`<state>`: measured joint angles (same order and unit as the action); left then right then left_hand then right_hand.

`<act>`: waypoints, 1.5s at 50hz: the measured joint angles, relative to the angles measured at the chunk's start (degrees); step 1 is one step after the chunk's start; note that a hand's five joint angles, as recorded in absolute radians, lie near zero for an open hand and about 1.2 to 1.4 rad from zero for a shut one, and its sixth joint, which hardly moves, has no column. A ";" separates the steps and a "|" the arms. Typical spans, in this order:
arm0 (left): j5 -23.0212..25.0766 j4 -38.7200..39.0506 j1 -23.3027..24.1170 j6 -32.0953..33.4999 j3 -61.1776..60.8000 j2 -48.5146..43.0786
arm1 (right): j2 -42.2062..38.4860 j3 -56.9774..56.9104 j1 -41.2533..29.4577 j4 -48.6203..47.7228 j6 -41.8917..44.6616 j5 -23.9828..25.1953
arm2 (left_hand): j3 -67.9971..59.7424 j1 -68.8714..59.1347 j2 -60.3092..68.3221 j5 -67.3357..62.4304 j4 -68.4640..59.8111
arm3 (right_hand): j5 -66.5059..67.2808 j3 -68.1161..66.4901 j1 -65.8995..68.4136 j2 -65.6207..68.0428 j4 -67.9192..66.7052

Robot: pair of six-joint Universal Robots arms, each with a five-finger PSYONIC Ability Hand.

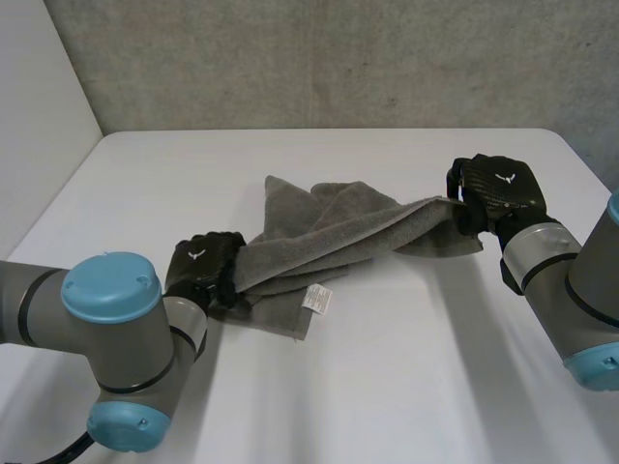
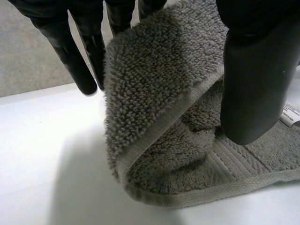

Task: Fold the towel.

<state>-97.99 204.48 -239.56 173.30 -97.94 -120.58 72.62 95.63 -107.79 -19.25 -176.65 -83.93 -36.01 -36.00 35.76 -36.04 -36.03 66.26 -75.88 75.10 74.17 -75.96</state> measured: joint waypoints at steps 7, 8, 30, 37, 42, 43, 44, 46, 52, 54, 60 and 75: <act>-0.24 0.25 0.00 0.54 1.92 -2.20 | 0.00 -0.11 0.12 0.00 -0.04 0.28 | -23.89 -23.99 24.02 -23.35 -24.23 | 0.00 0.00 0.00 0.00 0.00; -0.28 0.26 -0.04 0.57 2.08 -2.36 | 0.01 -0.15 0.14 0.00 -0.04 0.34 | -25.72 -26.19 25.83 -25.15 -26.02 | 0.00 0.00 0.00 0.00 0.00; 0.09 -14.96 -0.16 22.06 21.81 13.56 | 7.62 -22.39 -0.04 14.25 0.93 7.42 | -49.92 -42.30 47.83 -46.15 -49.16 | 0.00 0.00 0.05 0.31 -0.02; 1.37 -27.58 -0.49 23.29 34.24 18.74 | 7.37 -42.69 1.24 34.55 8.94 11.36 | -49.79 -42.30 47.83 -46.15 -49.15 | 0.00 0.00 0.05 0.32 -0.02; 4.25 -35.34 -1.36 24.55 37.30 18.19 | 1.70 -51.22 1.36 49.86 19.46 13.03 | -47.85 -42.27 47.25 -45.88 -47.34 | 0.31 0.00 0.05 0.32 -0.02; 4.90 -36.82 -1.57 24.87 37.34 17.64 | 0.19 -52.18 1.25 52.72 21.78 13.18 | -45.83 -42.11 45.84 -45.54 -45.67 | 0.31 0.00 0.05 0.32 -0.02; 5.56 -38.29 -1.79 25.20 37.21 16.85 | -1.46 -52.77 1.07 55.42 24.09 13.27 | -43.22 -42.01 43.33 -43.72 -42.85 | 0.31 0.00 0.05 0.32 -0.02; 6.31 -40.21 -2.12 25.72 36.71 15.30 | -3.95 -53.00 0.74 58.41 27.16 13.22 | -38.37 -39.85 38.70 -38.91 -37.89 | 0.31 0.00 0.05 0.32 -0.02; 7.28 -44.22 -3.67 28.74 34.12 7.76 | -12.10 -51.10 -0.53 60.67 32.95 11.69 | -29.88 -29.12 29.46 -29.35 -29.23 | 0.31 0.00 0.05 0.32 -0.02; 7.22 -44.48 -4.36 30.62 33.99 5.38 | -13.75 -50.92 -0.85 58.69 33.30 11.01 | -29.65 -29.06 29.29 -29.31 -29.18 | 0.31 0.00 0.06 0.32 -0.02; 6.98 -42.37 -6.08 38.06 38.88 0.82 | -14.98 -52.60 -2.19 45.37 32.44 8.71 | -29.68 -29.33 29.60 -29.44 -29.37 | 0.31 0.00 0.06 0.32 -0.02; 6.98 -4.21 -7.11 43.76 48.10 8.08 | 6.46 -37.02 -7.56 -5.62 19.05 -0.44 | -29.67 -29.76 29.99 -29.45 -29.75 | 0.32 0.00 0.07 0.88 -0.02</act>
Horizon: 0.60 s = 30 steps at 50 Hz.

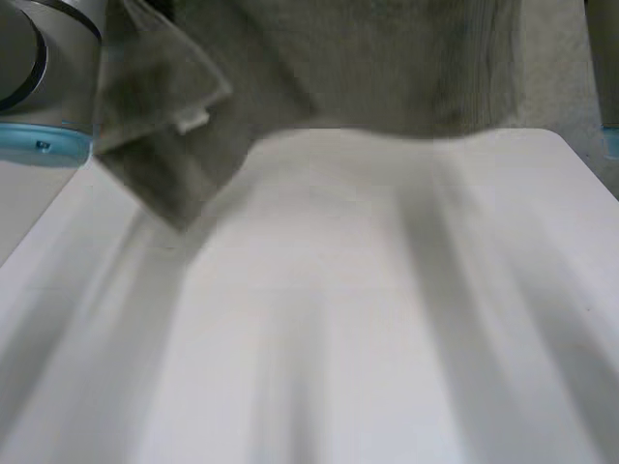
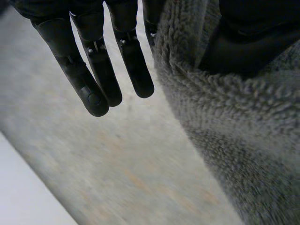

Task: Fold the towel.

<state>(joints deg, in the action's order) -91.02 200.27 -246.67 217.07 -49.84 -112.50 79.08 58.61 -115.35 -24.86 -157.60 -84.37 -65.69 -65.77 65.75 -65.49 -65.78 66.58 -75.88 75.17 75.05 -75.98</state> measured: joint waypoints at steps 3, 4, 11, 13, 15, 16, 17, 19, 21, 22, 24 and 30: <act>0.41 2.88 -0.48 0.56 -3.95 1.34 | -0.08 0.96 0.06 4.34 -0.22 1.06 | 0.05 0.18 -0.24 0.08 0.23 | 0.00 0.00 0.00 0.05 0.00; 0.79 3.64 -0.81 1.05 -6.35 1.87 | -0.47 1.26 0.10 6.94 -0.14 1.78 | 0.07 0.33 -0.38 0.13 0.37 | 0.00 0.00 0.00 0.24 0.00; 4.73 3.93 -2.90 4.95 -21.70 3.00 | -3.07 4.82 0.65 19.92 2.90 5.57 | 1.51 1.85 -1.84 1.21 1.87 | 0.03 0.00 0.05 0.25 0.00; 6.15 3.77 -3.50 6.17 -26.19 2.97 | -3.42 7.10 1.04 21.60 4.45 6.03 | 1.76 1.99 -2.02 1.46 1.97 | 0.00 0.00 0.07 0.24 0.00; 8.19 3.68 -4.27 7.87 -32.48 2.89 | -3.67 11.11 1.53 22.79 6.90 6.42 | 2.01 2.24 -2.24 1.63 2.23 | 0.00 0.00 0.10 0.24 0.00; 9.20 3.71 -4.64 8.75 -35.65 2.80 | -3.70 13.59 1.78 23.07 8.33 6.61 | 2.37 2.60 -2.61 2.06 2.57 | 0.00 0.00 0.10 0.24 0.00; 9.68 3.74 -4.81 9.18 -37.16 2.73 | -3.71 14.73 1.89 23.13 8.97 6.68 | 2.52 2.72 -2.73 2.22 2.68 | 0.00 0.00 0.10 0.24 0.00; 11.28 4.23 -5.32 10.74 -42.39 2.43 | -3.71 18.65 2.23 23.01 10.96 6.96 | 2.82 3.06 -3.05 2.63 3.00 | 0.00 0.00 0.11 0.24 0.00; 12.58 5.37 -5.76 12.38 -47.41 1.87 | -3.67 23.39 2.74 22.30 12.84 7.36 | 2.97 3.23 -3.26 2.84 3.13 | 0.05 0.00 0.11 0.24 0.00; 12.96 6.04 -5.93 13.00 -49.18 1.57 | -3.64 25.43 3.04 21.77 13.45 7.57 | 3.11 3.38 -3.38 2.96 3.25 | 0.00 0.00 0.11 0.24 0.00; 13.44 7.92 -6.40 14.11 -52.35 0.75 | -3.50 29.07 3.80 20.44 14.16 7.94 | 3.40 3.63 -3.65 3.17 3.46 | 0.00 0.00 0.12 0.24 0.00; 13.24 13.85 -7.48 14.75 -56.02 -2.06 | -2.64 37.23 6.04 15.10 13.54 8.34 | 8.18 8.27 -8.34 8.14 8.29 | 0.00 0.00 0.12 0.24 0.00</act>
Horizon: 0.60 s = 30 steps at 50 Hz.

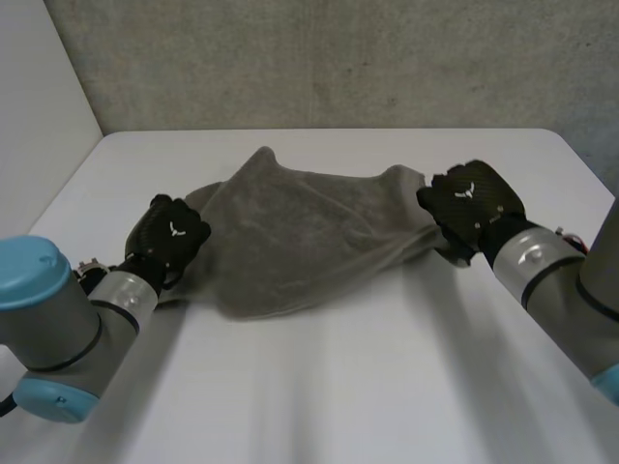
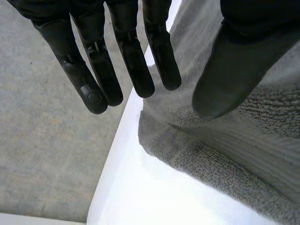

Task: Fold the towel.

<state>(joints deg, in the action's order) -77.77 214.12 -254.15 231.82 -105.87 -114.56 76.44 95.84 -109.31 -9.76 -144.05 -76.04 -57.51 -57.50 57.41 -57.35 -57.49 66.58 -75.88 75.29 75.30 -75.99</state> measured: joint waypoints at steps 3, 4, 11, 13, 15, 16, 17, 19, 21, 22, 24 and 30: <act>-0.24 2.28 -0.22 -0.15 -0.37 -1.66 | 0.35 2.53 0.90 -2.26 -1.41 -0.01 | 9.79 9.92 -9.70 9.43 9.55 | 0.00 0.00 0.00 0.00 0.00; -0.28 2.61 -0.24 -0.18 -0.36 -1.96 | 0.39 2.88 1.10 -2.64 -1.80 -0.02 | 11.77 11.80 -11.60 11.75 11.71 | 0.00 0.00 0.00 0.00 0.00; -1.24 3.72 -0.26 -0.57 0.09 -4.68 | 0.58 3.55 3.60 -4.16 -8.28 -0.03 | 32.70 32.54 -32.06 33.21 32.31 | 0.00 0.00 0.00 0.00 0.00; -1.85 3.63 -0.26 -0.73 0.09 -5.22 | 0.60 3.30 4.31 -4.13 -10.29 0.01 | 34.58 34.04 -33.05 35.24 33.93 | 0.00 0.00 0.00 0.00 0.00; -2.61 3.38 -0.25 -0.90 0.05 -5.68 | 0.59 3.05 5.19 -4.04 -12.47 0.04 | 36.32 35.76 -34.71 37.14 35.67 | 0.00 0.00 0.00 0.00 0.00; -3.01 3.20 -0.25 -0.98 -0.04 -5.77 | 0.58 2.92 5.66 -4.00 -13.54 0.06 | 37.05 36.34 -35.69 37.84 36.34 | 0.00 0.00 0.00 0.00 0.00; -3.41 3.00 -0.25 -1.07 -0.19 -5.72 | 0.57 2.82 6.13 -3.95 -14.48 0.08 | 37.48 36.65 -36.48 38.28 36.59 | 0.00 0.00 0.00 0.00 0.00; -3.81 2.65 -0.26 -1.18 -0.61 -5.36 | 0.54 2.72 6.71 -3.90 -15.42 0.08 | 38.17 37.33 -37.46 38.90 37.01 | 0.00 0.00 0.00 0.00 0.00; -4.15 2.11 -0.30 -1.32 -1.45 -4.30 | 0.49 2.64 7.28 -3.87 -16.09 0.04 | 39.84 38.96 -39.28 40.61 39.03 | 0.00 0.00 0.00 0.00 0.00; -4.20 1.98 -0.32 -1.35 -1.64 -4.00 | 0.48 2.64 7.39 -3.86 -16.18 0.03 | 40.23 39.25 -39.73 41.08 39.48 | 0.00 0.00 0.00 0.00 0.00; -4.32 1.29 -0.56 -1.58 -2.58 -2.37 | 0.42 2.60 7.83 -3.85 -16.40 -0.03 | 41.00 40.11 -40.55 42.05 40.39 | 0.00 0.00 0.00 0.00 0.00; -4.01 -3.11 -2.50 -5.90 -4.78 2.95 | -0.29 2.36 8.47 -3.79 -16.29 -0.19 | 42.25 41.24 -41.70 43.31 41.30 | 0.00 0.00 0.00 0.00 0.01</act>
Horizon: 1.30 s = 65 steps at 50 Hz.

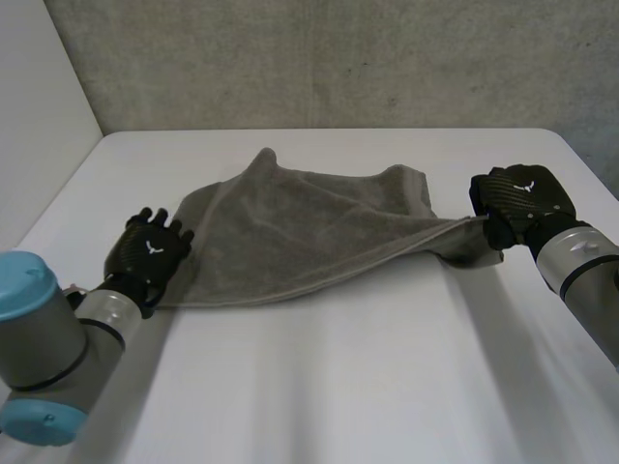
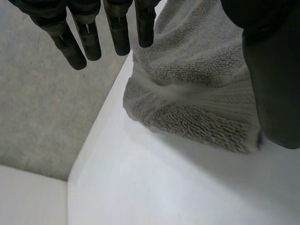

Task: Fold the towel.

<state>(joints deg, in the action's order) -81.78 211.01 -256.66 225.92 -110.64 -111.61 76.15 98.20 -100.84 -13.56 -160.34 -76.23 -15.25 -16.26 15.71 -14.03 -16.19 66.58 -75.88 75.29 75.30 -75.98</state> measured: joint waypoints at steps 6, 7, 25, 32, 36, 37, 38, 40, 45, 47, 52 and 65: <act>2.15 -6.00 -1.49 -8.88 -0.15 2.28 | -1.32 -0.27 0.06 0.13 0.18 -0.01 | 0.06 0.06 0.00 0.12 0.00 | 0.00 0.00 0.00 0.00 0.00; 2.94 -6.89 -1.75 -10.48 -0.01 2.30 | -1.60 -0.29 0.04 0.17 0.20 0.00 | 0.06 0.06 0.00 0.12 0.00 | 0.00 0.00 0.00 0.00 0.00; 6.40 -8.43 -3.40 -16.64 6.54 -6.34 | -4.07 -0.04 -0.68 0.47 0.29 0.29 | 0.04 0.05 0.01 -0.46 -0.01 | 0.00 0.00 0.00 0.00 0.00; 6.21 -8.40 -3.43 -18.17 9.63 -9.57 | -5.03 -0.10 -0.68 0.39 0.42 0.35 | -0.35 -0.14 0.48 -2.21 -0.19 | 0.00 0.00 0.00 0.00 0.00; 6.12 -8.41 -3.43 -18.42 11.24 -10.88 | -5.48 -0.16 -0.68 0.38 0.51 0.37 | -3.65 -2.37 3.30 -3.69 -2.56 | 0.00 0.00 0.00 0.00 0.00; 6.11 -8.41 -3.42 -18.45 11.45 -11.02 | -5.55 -0.17 -0.68 0.38 0.52 0.38 | -4.04 -2.79 3.64 -3.69 -2.98 | 0.00 0.00 0.00 0.00 0.00; 6.07 -8.38 -3.42 -18.58 11.95 -11.30 | -5.68 -0.18 -0.68 0.37 0.55 0.38 | -4.48 -3.34 4.07 -3.69 -3.48 | 0.00 0.00 0.00 0.00 0.00; 6.06 -8.33 -3.42 -18.69 12.26 -11.42 | -5.76 -0.18 -0.67 0.37 0.57 0.38 | -4.63 -3.63 4.21 -3.70 -3.69 | 0.00 0.00 0.00 0.00 0.00; 5.89 -7.22 -3.41 -20.04 13.58 -11.75 | -6.24 -0.18 -0.68 0.37 0.69 0.38 | -8.34 -7.43 7.93 -9.84 -7.55 | 0.00 0.00 0.00 0.00 0.00; 5.50 -6.39 -3.41 -20.90 14.00 -11.89 | -6.50 -0.18 -0.68 0.37 0.72 0.38 | -10.14 -9.27 9.85 -11.69 -9.37 | 0.00 0.00 0.00 0.00 0.00; 3.58 -4.74 -3.41 -22.97 14.90 -12.19 | -7.07 -0.19 -0.67 0.37 0.76 0.38 | -12.45 -11.53 11.77 -13.87 -11.58 | 0.00 0.00 0.00 0.00 0.00; 0.51 -3.44 -3.51 -24.26 15.18 -12.71 | -8.29 -0.25 -0.67 0.03 0.89 0.17 | -43.80 -42.74 43.37 -44.09 -42.85 | 0.00 0.00 0.01 0.00 0.00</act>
<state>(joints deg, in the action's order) -81.27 207.57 -260.17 201.65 -95.46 -124.32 67.86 97.95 -101.51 -13.53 -159.45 -76.05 -59.05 -59.00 59.08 -58.12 -59.04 66.58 -75.88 75.30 75.30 -75.97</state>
